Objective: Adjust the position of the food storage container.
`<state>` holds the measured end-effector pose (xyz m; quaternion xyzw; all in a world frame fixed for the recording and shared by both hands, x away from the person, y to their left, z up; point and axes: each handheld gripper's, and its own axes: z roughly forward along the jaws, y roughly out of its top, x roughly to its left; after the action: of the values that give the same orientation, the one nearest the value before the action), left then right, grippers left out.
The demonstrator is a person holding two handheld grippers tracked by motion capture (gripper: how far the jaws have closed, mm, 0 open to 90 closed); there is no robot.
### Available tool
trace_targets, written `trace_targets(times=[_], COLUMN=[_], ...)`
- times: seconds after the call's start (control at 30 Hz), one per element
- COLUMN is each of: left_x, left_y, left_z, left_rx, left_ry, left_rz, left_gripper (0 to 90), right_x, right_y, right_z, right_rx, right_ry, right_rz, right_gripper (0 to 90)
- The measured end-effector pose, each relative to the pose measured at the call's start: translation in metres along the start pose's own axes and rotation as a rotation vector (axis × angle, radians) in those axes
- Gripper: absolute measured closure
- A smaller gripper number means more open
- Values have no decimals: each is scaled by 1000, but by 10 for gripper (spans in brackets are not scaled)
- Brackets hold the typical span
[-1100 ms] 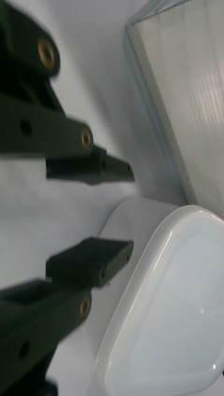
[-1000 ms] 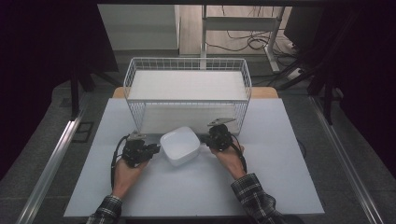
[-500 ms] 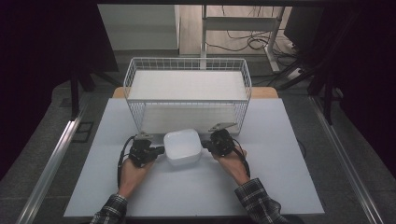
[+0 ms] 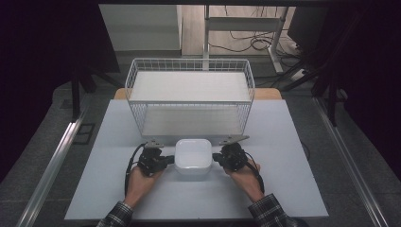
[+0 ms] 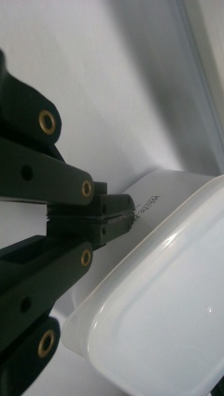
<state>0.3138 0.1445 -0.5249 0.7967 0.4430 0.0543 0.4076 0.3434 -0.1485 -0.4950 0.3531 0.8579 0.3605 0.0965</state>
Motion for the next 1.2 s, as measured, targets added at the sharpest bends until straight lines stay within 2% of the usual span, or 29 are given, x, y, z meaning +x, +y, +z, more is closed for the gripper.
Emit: trace_targets(times=[0.2,0.3,0.43,0.5,0.57,0.6,0.67,0.73,0.77,0.83,0.87,0.9,0.93,0.97,1.1,1.13,1.2], left_x=[-19,-24,-23,-20,-18,-17,-15,-15,-15,-15,-16,-17,-17,-17,-17,-17,-16], left_y=[-7,-11,-11,-12,-13,-15,-17,-19,-22,-24,-26,-31,-31,-33,-37,-37,-36], left_z=[-3,-6,-8,-11,-17,-23,-29,-34,-39,-41,-42,-44,-44,-45,-48,-48,-48], left_rx=[22,30,28,18,7,-2,-15,-37,-50,-54,-55,-51,-51,-53,-73,-77,-89], left_ry=[-20,-30,-51,-59,-43,-30,-22,-23,-10,-6,-6,-2,-2,-6,-19,-18,-16], left_rz=[30,39,25,16,21,30,37,49,67,77,83,92,92,96,103,107,116], left_gripper=[900,900,890,835,776,710,678,568,456,349,349,287,259,259,154,100,92], right_x=[6,11,14,13,11,7,5,1,-2,-3,-3,-5,-5,-5,-6,-6,-6], right_y=[-16,-22,-25,-25,-25,-26,-27,-29,-32,-33,-35,-38,-40,-40,-46,-48,-48], right_z=[-16,-21,-25,-26,-29,-34,-36,-42,-47,-50,-52,-56,-58,-58,-59,-59,-58], right_rx=[3,6,10,2,-12,-31,-43,-65,-81,-87,-95,-104,-107,-107,-100,-98,-100], right_ry=[-4,-6,-8,-19,-43,-56,-51,-49,-52,-53,-50,-45,-46,-46,-57,-69,-72], right_rz=[-2,-15,-22,-12,-15,-13,-6,5,-4,2,8,9,7,7,-15,-21,-22], right_gripper=[889,889,877,870,852,803,779,707,637,613,586,514,478,478,296,216,186])
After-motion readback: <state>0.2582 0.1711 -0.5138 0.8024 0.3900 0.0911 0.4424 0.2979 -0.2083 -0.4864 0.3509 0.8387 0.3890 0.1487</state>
